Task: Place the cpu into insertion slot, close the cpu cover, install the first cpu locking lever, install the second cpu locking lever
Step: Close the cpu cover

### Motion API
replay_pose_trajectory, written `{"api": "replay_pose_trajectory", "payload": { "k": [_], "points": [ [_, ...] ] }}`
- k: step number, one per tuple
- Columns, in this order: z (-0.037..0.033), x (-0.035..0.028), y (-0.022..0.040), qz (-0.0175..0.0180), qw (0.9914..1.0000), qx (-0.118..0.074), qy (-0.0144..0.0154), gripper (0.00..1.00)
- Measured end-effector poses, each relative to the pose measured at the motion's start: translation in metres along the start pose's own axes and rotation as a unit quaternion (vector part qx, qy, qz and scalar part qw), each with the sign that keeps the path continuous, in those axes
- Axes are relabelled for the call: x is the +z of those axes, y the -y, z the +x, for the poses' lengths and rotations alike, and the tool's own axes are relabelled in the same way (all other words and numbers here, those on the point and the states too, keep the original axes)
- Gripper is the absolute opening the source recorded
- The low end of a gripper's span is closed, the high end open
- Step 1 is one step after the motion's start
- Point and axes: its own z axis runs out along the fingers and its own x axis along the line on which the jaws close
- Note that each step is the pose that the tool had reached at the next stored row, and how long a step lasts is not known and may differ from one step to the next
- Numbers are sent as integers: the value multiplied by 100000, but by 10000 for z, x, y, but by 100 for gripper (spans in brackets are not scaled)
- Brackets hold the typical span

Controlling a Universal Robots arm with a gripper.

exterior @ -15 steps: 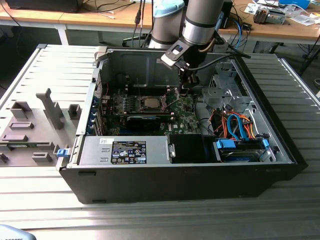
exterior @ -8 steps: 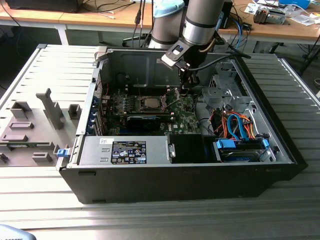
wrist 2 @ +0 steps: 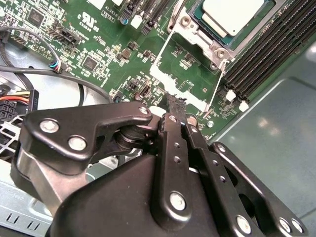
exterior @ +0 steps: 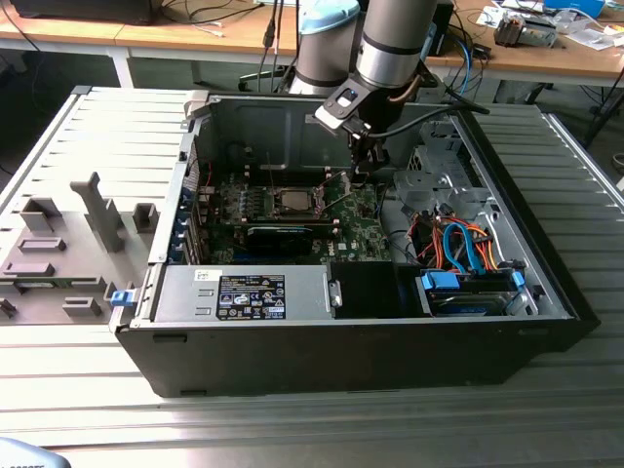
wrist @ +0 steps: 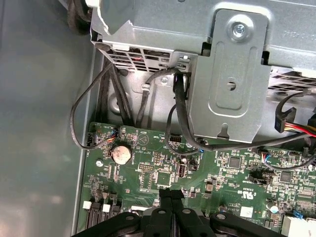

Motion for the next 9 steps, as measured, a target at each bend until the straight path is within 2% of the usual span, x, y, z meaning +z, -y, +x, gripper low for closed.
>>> {"api": "replay_pose_trajectory", "payload": {
  "k": [2, 5, 6, 8, 9],
  "points": [
    [3, -21, -12, 16, 100000, -8, 2, 11],
    [19, 10, -27, 276, 100000, 9, -75, 11],
    [33, 45, -32, 376, 99999, 18, -146, 11],
    [35, 55, -29, 374, 99999, 21, -224, 11],
    [39, 57, -8, 374, 99999, 21, -248, 11]
  ]
}}
